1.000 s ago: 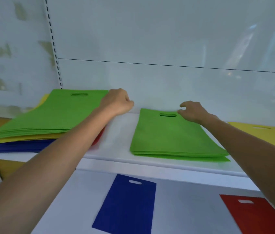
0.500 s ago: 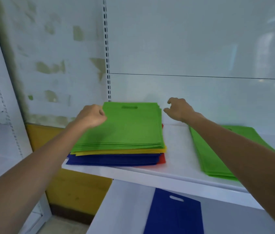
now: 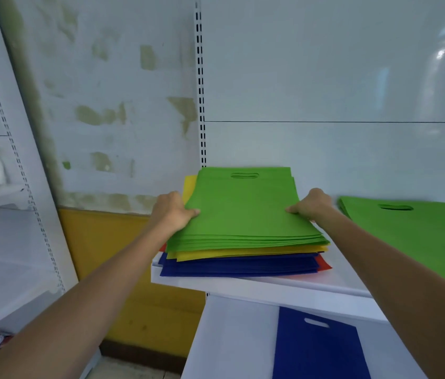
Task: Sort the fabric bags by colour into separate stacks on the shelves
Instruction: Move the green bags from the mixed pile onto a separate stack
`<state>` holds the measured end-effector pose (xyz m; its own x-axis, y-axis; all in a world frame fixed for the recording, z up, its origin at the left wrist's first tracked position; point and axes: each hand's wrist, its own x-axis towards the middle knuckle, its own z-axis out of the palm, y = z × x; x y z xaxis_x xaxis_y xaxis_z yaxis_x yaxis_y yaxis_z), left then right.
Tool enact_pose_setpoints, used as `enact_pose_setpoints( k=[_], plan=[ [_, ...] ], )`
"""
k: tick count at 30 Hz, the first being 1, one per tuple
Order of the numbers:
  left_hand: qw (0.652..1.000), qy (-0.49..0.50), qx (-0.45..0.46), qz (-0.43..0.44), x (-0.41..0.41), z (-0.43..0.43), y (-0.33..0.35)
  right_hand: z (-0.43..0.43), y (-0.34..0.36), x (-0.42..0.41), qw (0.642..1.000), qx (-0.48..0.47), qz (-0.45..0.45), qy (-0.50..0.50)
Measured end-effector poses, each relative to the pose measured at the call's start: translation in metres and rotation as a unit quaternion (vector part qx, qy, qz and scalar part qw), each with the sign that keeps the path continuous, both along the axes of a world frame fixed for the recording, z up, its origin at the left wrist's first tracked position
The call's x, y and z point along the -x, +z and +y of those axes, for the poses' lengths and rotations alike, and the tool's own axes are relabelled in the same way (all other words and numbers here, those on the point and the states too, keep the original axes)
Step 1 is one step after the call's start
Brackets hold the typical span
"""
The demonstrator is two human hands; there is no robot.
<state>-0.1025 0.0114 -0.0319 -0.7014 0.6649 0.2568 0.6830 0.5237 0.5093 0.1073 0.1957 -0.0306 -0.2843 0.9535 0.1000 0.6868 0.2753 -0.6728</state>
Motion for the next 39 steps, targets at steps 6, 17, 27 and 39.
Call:
enact_pose_setpoints(
  k=[6,17,27,39],
  plan=[
    [0.994,0.01,-0.082,0.077,-0.002,-0.001,0.004,-0.006,-0.007,0.004,0.995,-0.09,0.024,-0.021],
    [0.978,-0.06,-0.187,0.074,-0.045,0.012,0.035,-0.001,0.028,-0.04,0.96,-0.269,0.061,0.055],
    [0.967,-0.171,-0.158,0.106,-0.18,0.09,0.057,0.055,0.079,-0.205,0.949,-0.314,0.003,-0.031],
    [0.969,-0.197,0.029,0.144,-0.296,0.139,-0.017,0.109,-0.001,-0.319,0.953,-0.175,-0.247,-0.007]
  ],
)
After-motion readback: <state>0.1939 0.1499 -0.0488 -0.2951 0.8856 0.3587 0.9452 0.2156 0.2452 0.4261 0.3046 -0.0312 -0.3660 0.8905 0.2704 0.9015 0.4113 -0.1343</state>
